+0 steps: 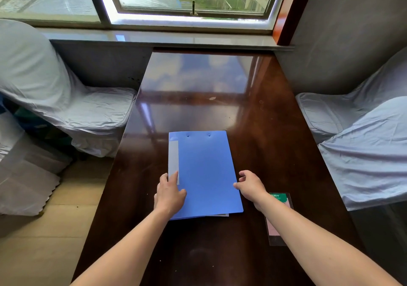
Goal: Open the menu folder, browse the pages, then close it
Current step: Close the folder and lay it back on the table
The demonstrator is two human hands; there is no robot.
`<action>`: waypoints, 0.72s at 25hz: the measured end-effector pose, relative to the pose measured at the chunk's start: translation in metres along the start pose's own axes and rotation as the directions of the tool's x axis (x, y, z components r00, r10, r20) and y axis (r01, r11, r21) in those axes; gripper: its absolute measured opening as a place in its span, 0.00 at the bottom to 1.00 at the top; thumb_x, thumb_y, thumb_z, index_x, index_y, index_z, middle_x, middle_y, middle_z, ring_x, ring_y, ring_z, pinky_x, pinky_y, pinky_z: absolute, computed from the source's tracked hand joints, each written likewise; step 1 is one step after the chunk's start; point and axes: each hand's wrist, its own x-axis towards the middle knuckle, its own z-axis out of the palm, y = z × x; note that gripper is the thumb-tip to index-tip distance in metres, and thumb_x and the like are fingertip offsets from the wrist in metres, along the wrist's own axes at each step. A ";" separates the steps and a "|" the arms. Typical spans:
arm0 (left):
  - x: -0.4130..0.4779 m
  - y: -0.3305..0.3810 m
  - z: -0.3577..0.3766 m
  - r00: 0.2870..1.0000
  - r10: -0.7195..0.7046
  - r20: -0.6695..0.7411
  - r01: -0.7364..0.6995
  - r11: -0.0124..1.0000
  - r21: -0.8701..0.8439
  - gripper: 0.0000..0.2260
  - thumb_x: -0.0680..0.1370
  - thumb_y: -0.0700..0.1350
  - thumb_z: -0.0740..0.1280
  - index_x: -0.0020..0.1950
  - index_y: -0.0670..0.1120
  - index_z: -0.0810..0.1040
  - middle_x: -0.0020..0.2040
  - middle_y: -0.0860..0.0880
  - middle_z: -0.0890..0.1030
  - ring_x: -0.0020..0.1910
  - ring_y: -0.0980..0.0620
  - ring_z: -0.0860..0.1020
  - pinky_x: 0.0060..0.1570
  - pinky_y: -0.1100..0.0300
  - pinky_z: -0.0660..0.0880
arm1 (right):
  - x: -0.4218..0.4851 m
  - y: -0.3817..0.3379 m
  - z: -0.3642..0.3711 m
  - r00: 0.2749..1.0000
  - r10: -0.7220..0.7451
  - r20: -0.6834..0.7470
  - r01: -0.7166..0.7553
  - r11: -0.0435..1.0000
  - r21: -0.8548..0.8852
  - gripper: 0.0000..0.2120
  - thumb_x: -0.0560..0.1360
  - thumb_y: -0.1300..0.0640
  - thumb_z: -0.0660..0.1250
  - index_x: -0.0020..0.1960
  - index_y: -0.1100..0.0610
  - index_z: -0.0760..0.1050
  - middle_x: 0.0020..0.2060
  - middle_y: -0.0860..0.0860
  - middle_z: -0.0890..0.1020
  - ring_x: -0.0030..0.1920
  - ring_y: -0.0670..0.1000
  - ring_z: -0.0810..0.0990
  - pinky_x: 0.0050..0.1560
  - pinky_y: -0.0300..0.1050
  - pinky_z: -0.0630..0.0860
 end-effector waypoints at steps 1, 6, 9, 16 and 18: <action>0.000 0.000 0.000 1.000 0.009 -0.002 -0.009 1.000 0.005 0.29 0.76 0.45 0.65 0.76 0.51 0.62 0.75 0.42 0.63 0.69 0.41 0.68 0.63 0.43 0.72 | 0.000 0.000 0.000 1.000 -0.002 -0.001 0.002 1.000 -0.001 0.25 0.77 0.59 0.69 0.73 0.57 0.68 0.59 0.53 0.78 0.61 0.55 0.78 0.62 0.52 0.77; -0.002 0.003 -0.002 0.999 0.030 -0.013 -0.030 0.999 -0.026 0.24 0.75 0.43 0.64 0.71 0.47 0.67 0.65 0.43 0.69 0.60 0.41 0.73 0.57 0.46 0.75 | 0.000 0.000 0.002 1.000 -0.009 0.005 0.009 1.000 -0.006 0.22 0.79 0.60 0.64 0.73 0.56 0.68 0.65 0.54 0.78 0.62 0.56 0.77 0.63 0.55 0.77; -0.002 0.005 -0.003 0.999 0.054 0.002 -0.054 0.997 -0.050 0.20 0.74 0.40 0.64 0.66 0.45 0.69 0.57 0.43 0.72 0.52 0.42 0.74 0.53 0.44 0.76 | -0.001 0.000 0.004 1.000 -0.003 0.024 0.002 1.000 0.008 0.21 0.80 0.62 0.62 0.73 0.56 0.68 0.61 0.54 0.79 0.59 0.55 0.78 0.61 0.57 0.79; -0.003 -0.005 -0.002 0.994 0.073 0.078 -0.071 0.997 -0.028 0.30 0.74 0.42 0.67 0.75 0.49 0.64 0.75 0.42 0.61 0.71 0.41 0.65 0.65 0.47 0.72 | -0.005 0.003 0.003 1.000 -0.023 0.014 0.022 0.999 0.034 0.19 0.80 0.64 0.61 0.70 0.56 0.72 0.62 0.54 0.79 0.59 0.55 0.78 0.61 0.57 0.79; -0.004 -0.009 0.004 0.991 0.125 0.055 -0.132 0.977 0.164 0.31 0.76 0.50 0.68 0.78 0.55 0.61 0.81 0.44 0.48 0.79 0.44 0.49 0.70 0.47 0.66 | -0.008 0.004 -0.003 0.998 -0.057 -0.004 0.057 0.998 0.017 0.18 0.80 0.63 0.62 0.68 0.55 0.74 0.63 0.53 0.80 0.61 0.55 0.78 0.61 0.54 0.79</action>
